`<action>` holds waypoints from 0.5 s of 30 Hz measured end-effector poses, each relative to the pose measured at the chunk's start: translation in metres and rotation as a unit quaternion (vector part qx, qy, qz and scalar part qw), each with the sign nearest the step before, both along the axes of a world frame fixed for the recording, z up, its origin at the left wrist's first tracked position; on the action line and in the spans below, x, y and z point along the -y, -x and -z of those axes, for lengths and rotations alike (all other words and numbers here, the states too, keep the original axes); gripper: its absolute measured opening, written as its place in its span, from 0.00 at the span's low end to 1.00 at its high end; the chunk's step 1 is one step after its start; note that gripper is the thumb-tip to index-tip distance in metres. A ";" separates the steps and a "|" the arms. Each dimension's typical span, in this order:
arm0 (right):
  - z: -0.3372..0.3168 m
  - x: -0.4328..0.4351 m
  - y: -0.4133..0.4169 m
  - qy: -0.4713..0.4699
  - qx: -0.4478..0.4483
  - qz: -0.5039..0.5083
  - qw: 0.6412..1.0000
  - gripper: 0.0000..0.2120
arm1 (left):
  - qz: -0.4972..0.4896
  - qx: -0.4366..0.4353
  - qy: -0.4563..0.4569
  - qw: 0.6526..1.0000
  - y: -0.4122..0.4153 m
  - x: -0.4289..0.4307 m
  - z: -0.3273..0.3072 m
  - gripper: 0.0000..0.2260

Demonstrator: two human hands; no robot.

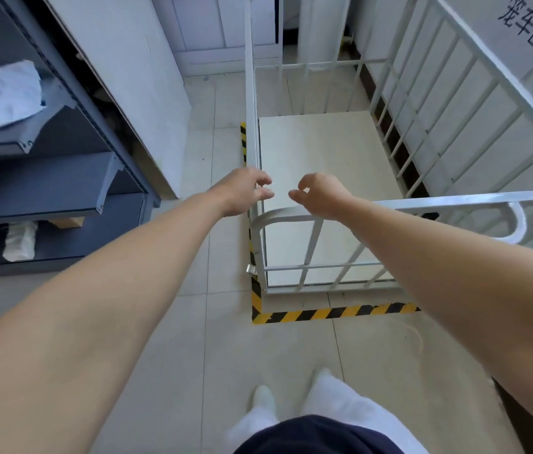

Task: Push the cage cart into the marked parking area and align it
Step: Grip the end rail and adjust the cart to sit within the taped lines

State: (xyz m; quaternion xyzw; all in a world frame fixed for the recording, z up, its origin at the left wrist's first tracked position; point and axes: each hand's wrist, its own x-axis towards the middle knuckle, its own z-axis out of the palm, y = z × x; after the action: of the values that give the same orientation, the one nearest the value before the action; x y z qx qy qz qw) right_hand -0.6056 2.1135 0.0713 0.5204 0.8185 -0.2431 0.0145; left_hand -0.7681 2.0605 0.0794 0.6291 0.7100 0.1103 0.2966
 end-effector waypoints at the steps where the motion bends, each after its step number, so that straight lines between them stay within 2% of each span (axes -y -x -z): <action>1: 0.000 -0.003 0.003 0.000 0.001 0.003 1.000 0.21 | 0.003 -0.001 0.001 1.000 0.002 -0.004 0.001 0.18; 10: 0.005 -0.043 0.039 -0.017 0.008 0.030 0.999 0.23 | -0.022 0.002 -0.072 0.997 0.056 -0.043 -0.011 0.16; 15: 0.004 -0.058 0.084 -0.011 0.001 0.068 0.998 0.24 | 0.016 0.002 -0.076 0.997 0.097 -0.076 -0.019 0.15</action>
State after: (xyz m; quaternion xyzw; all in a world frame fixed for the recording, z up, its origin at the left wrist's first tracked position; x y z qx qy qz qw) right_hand -0.6893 2.1714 0.0668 0.5753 0.7839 -0.2335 -0.0071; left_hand -0.8656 2.1361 0.0980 0.6605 0.6890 0.1606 0.2513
